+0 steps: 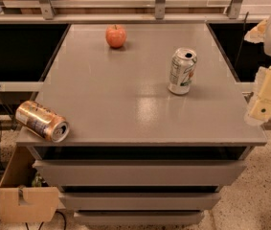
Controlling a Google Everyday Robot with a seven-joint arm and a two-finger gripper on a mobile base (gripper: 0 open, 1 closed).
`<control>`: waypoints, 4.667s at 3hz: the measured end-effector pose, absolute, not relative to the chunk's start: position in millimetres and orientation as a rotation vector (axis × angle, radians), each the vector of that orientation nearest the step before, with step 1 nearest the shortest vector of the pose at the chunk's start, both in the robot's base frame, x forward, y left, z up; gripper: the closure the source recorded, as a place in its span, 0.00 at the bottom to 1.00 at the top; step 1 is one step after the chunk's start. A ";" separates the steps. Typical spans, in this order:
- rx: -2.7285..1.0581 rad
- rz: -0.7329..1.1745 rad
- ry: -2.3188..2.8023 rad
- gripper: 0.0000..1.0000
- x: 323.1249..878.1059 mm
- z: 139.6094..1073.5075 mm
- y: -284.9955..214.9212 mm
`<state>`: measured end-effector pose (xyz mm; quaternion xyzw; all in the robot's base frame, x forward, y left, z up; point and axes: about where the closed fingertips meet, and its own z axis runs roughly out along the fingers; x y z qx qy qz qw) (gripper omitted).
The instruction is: Move 7up can near apple
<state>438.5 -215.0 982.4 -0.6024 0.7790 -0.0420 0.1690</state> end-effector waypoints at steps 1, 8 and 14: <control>-1.712 -0.120 2.214 0.00 438.5 982.5 -215.0; -1.217 0.253 2.033 0.00 524.8 917.8 -218.7; -1.105 0.600 1.684 0.00 578.5 885.2 -138.7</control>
Offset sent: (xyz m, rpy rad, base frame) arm 0.0071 -0.0106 -0.0118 0.0786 -0.0177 -0.0716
